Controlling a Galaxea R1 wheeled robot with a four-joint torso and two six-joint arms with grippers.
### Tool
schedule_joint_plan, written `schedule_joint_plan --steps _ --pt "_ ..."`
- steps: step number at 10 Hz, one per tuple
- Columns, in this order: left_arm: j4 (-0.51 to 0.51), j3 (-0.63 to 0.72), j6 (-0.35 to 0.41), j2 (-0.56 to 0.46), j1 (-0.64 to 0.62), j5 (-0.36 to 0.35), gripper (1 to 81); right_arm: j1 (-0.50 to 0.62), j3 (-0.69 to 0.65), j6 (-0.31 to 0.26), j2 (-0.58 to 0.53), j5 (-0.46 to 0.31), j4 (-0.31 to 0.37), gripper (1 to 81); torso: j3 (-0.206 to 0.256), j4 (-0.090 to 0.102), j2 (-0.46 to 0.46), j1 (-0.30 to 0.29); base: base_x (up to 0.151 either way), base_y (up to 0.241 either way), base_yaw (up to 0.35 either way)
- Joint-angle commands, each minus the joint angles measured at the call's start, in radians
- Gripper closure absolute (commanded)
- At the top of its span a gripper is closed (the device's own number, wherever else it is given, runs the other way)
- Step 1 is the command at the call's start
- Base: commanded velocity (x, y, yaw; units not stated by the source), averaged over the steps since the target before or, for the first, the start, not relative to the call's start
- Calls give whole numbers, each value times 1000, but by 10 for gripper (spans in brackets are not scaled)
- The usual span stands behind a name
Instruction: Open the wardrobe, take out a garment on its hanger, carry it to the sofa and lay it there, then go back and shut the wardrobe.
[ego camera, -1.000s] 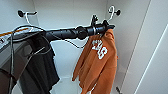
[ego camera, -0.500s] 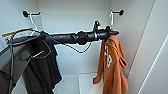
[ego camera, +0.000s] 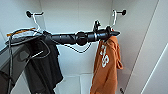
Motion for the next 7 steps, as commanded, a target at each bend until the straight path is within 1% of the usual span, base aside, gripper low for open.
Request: schedule_joint_plan --steps 1,3,4,7 --pt "68 47 38 -5 -179 -127 811 39 8 0 7 -43 6 10 0 0 0 0 0 0 0" --pt "102 118 39 -36 -154 -143 811 40 8 1 7 -43 6 10 0 0 0 0 0 0 0" --pt "122 176 39 -68 -153 -148 811 42 8 1 7 -43 6 10 0 0 0 0 0 0 0" --pt "122 210 39 -108 -136 -148 811 42 8 0 7 -43 6 10 0 0 0 0 0 0 0"
